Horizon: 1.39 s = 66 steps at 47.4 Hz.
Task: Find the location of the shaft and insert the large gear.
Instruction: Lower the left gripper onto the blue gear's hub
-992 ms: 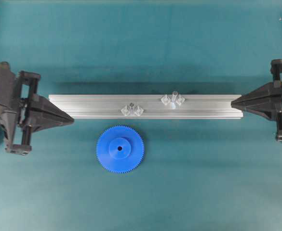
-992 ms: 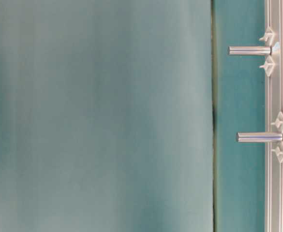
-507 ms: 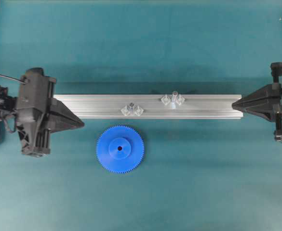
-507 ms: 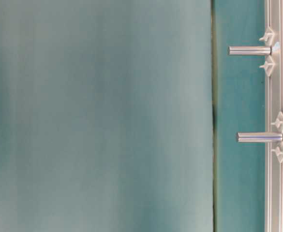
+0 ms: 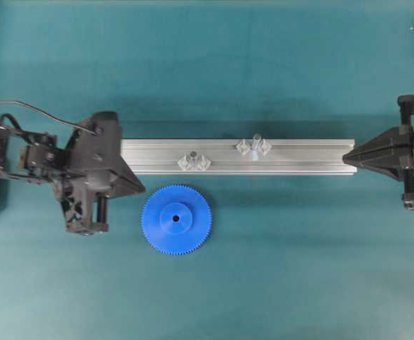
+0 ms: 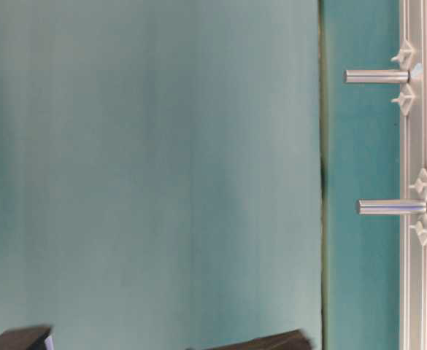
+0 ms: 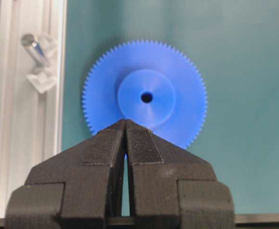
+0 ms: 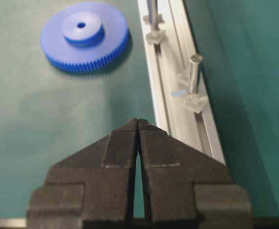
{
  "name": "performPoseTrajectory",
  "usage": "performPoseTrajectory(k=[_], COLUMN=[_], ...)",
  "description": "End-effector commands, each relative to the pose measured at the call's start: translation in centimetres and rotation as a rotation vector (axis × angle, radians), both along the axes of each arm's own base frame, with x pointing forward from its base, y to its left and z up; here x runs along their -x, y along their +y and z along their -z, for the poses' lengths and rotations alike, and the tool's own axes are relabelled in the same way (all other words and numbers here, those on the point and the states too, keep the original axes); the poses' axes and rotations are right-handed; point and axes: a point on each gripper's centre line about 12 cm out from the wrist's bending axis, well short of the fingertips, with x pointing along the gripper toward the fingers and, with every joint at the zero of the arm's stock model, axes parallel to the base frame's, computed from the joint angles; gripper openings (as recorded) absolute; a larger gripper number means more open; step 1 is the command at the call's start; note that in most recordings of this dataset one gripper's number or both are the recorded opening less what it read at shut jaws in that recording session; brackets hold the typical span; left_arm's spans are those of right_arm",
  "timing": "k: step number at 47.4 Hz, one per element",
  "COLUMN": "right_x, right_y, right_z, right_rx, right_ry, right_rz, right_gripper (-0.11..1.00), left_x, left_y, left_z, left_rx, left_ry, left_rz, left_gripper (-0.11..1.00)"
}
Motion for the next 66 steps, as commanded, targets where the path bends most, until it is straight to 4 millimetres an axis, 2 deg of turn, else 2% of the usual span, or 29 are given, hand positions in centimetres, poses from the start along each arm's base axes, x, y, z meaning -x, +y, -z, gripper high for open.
performPoseTrajectory(k=[1,18,45,66], right_x=[-0.2,-0.2,-0.1,-0.1], right_y=[0.0,-0.1,0.0,0.0], right_z=[-0.3,-0.3,-0.2,-0.1], right_rx=[-0.011,-0.011,-0.011,-0.012], right_ry=[-0.01,-0.013,-0.011,-0.007], right_rz=[0.007,0.008,0.007,0.007], right_gripper=[0.02,0.02,0.02,0.02], left_x=[-1.0,-3.7,-6.9,-8.7], left_y=[-0.5,-1.0,-1.9,-2.3], left_z=[-0.8,1.1,2.7,4.3], left_rx=[-0.001,-0.017,-0.033,-0.062], left_ry=[-0.019,0.125,0.225,0.425], left_rz=[0.015,0.022,0.039,0.053], left_gripper=[0.0,0.0,0.0,0.0])
